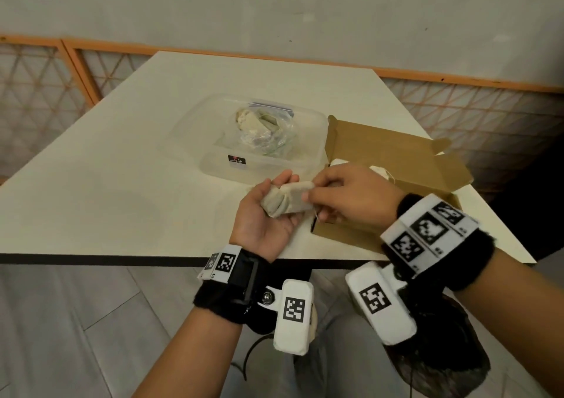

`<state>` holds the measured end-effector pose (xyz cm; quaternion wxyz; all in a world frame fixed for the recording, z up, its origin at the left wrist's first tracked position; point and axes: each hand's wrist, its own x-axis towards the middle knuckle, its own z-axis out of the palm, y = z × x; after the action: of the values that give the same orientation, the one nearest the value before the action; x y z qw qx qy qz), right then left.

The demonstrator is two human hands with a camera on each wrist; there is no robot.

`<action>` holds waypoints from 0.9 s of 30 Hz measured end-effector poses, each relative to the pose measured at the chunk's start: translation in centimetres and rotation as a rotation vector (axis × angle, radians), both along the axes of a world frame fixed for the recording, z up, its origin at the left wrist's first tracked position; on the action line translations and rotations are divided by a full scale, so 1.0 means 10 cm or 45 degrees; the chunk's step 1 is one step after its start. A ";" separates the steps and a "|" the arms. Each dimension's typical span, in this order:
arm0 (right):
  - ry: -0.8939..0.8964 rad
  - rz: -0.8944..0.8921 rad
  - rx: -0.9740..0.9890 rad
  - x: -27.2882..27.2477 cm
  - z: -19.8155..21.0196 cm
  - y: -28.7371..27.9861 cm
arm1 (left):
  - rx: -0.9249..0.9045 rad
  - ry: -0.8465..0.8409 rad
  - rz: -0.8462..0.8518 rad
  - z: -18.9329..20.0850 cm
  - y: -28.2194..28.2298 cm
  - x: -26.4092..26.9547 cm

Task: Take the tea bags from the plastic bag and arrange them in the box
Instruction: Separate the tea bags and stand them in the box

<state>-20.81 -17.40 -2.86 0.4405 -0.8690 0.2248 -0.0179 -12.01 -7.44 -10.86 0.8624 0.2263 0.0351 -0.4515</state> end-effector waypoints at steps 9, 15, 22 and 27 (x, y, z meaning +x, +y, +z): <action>-0.180 -0.260 0.629 -0.12 -0.05 -0.14 | 0.076 -0.141 -0.091 0.05 0.00 -0.03; -0.208 -0.276 0.646 -0.14 -0.09 -0.17 | 0.454 -0.828 0.052 0.20 -0.05 -0.15; -0.274 0.011 -0.215 -0.19 0.24 -0.35 | 0.686 -1.492 0.020 0.49 -0.07 -0.09; -0.298 -0.054 -0.410 -0.16 0.36 -0.52 | 0.423 -0.980 -0.176 0.58 -0.08 -0.01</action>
<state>-22.37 -22.64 0.71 0.3186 -0.9152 0.1847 -0.1640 -12.15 -8.19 -5.07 0.7320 0.5162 -0.2325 -0.3791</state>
